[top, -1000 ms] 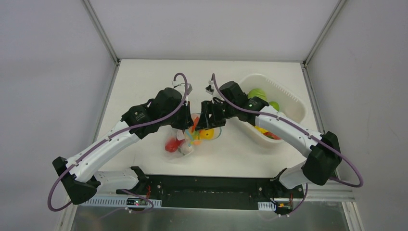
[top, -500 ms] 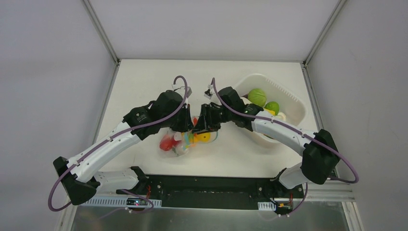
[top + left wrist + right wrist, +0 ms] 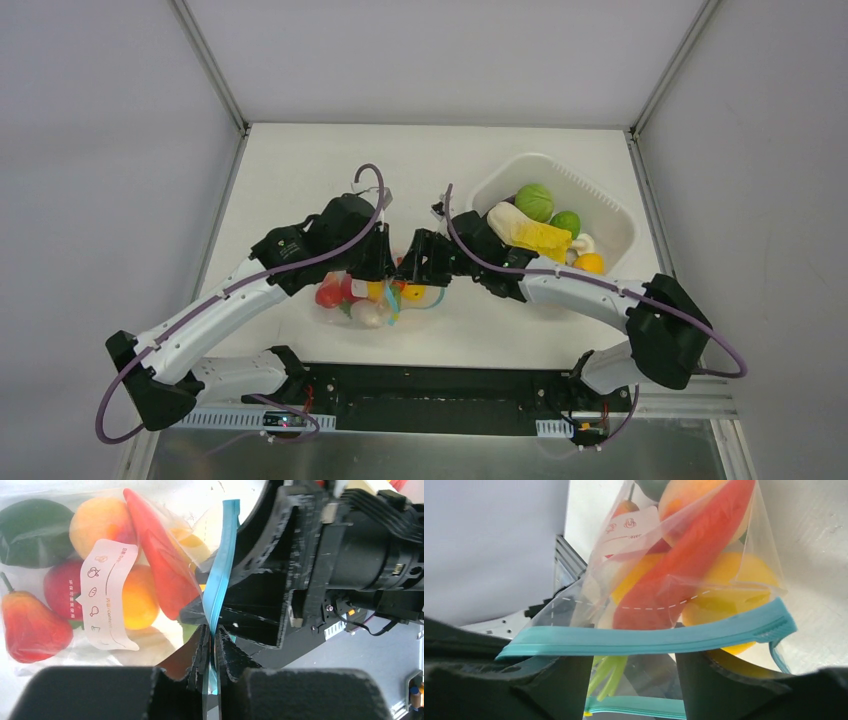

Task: Place the food in the zip-top bag and seal the zipper

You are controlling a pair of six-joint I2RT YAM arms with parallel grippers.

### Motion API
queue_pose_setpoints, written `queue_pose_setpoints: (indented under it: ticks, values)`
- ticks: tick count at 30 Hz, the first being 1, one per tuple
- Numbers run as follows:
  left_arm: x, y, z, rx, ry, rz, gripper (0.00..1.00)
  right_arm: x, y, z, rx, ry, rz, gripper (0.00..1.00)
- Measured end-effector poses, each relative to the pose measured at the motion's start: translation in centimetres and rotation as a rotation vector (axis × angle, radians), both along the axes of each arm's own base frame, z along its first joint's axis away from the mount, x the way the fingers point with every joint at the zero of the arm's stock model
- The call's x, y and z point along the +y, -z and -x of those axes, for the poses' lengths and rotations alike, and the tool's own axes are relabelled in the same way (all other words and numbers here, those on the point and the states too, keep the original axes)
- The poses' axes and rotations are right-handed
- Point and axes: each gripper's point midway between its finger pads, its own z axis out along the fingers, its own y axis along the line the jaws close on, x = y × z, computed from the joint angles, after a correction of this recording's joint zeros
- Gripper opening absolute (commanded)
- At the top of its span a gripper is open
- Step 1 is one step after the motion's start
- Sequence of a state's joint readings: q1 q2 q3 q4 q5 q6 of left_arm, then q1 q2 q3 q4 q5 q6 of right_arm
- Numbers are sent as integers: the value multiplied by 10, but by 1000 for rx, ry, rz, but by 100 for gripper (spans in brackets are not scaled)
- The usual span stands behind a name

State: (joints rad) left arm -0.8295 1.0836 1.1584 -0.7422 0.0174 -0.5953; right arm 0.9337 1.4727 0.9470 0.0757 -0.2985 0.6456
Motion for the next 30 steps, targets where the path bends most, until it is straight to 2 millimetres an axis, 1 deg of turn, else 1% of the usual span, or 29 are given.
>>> queue_pose_setpoints:
  ticks: [2,5,7,8,9,11,12,13,16,19,21,24,27,29,30]
  values:
    - [3,1,0,0,-8,-13,8,-1,-2,1,-1,33,-42,58]
    - [9,0,-3,-20,-32,-27,6,8,-8,2,2,83,-125,58]
    - [13,0,-4,-33,-45,-32,3,15,-7,11,3,88,-154,57]
    - [15,1,-4,-38,-52,-38,0,19,-7,19,11,77,-163,56]
    - [16,3,-4,-40,-54,-43,0,24,-7,24,16,68,-171,54]
    - [20,7,-5,-46,-65,-63,0,31,-4,32,30,49,-172,41]
    - [21,11,-4,-48,-66,-74,0,34,-1,34,38,46,-170,37]
    - [22,15,-3,-49,-68,-87,0,35,1,34,45,49,-170,37]
    - [23,22,1,-53,-65,-109,0,33,6,32,48,72,-176,47]
    - [24,19,1,-84,-83,-96,0,25,6,29,21,99,-168,57]
    - [27,13,-1,-109,-105,-81,0,16,-4,29,-18,106,-169,62]
    - [30,2,-6,-149,-136,-52,0,1,-35,32,-98,93,-189,68]
    - [32,-3,-9,-171,-162,-36,0,-11,-66,35,-164,85,-206,69]
    - [33,-6,-12,-186,-176,-31,0,-22,-79,35,-186,108,-213,68]
    - [33,-7,-12,-189,-180,-28,0,-27,-82,35,-188,122,-213,67]
